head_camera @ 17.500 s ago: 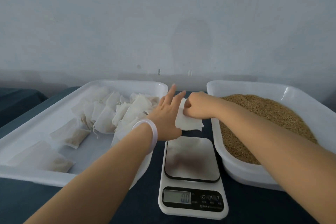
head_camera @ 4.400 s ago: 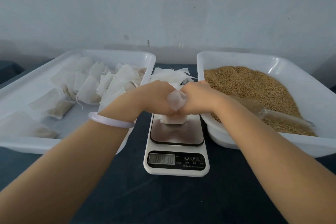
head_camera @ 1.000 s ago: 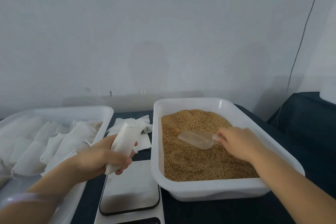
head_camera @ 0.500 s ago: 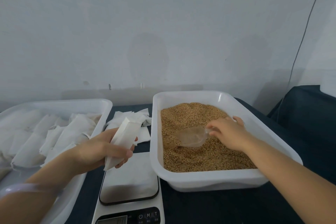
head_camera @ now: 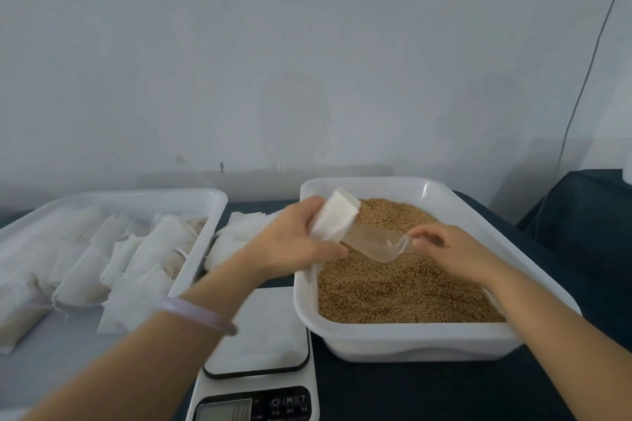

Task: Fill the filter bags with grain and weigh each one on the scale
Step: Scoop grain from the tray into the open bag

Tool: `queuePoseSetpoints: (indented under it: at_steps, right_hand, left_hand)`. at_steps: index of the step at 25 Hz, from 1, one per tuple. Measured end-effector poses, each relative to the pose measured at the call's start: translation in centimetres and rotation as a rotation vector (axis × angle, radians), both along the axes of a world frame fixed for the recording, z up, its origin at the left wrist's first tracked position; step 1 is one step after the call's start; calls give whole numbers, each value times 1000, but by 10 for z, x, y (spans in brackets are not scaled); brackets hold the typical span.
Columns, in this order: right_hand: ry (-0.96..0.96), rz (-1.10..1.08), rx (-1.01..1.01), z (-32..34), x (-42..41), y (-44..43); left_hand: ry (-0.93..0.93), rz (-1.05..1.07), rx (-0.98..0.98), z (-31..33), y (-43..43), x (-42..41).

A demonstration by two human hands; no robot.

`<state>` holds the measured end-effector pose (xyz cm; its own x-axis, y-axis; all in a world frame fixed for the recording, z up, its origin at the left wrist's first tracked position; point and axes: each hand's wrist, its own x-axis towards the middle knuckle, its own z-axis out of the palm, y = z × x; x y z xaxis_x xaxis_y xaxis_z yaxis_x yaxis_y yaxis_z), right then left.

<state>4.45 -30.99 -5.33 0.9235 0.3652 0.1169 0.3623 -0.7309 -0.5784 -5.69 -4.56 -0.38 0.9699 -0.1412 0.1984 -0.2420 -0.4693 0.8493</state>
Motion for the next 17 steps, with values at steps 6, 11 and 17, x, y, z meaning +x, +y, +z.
queuePoseSetpoints:
  at_steps: [6, 11, 17]
  right_hand:
    - [-140, -124, 181, 16, -15, -11]
    - [-213, -14, 161, 65, -34, -35]
    - [-436, 47, -179, 116, -42, -38]
  left_hand:
    - [-52, 123, 100, -46, -32, 20]
    - [-62, 155, 152, -51, -30, 24]
    - [-54, 147, 141, -47, -31, 21]
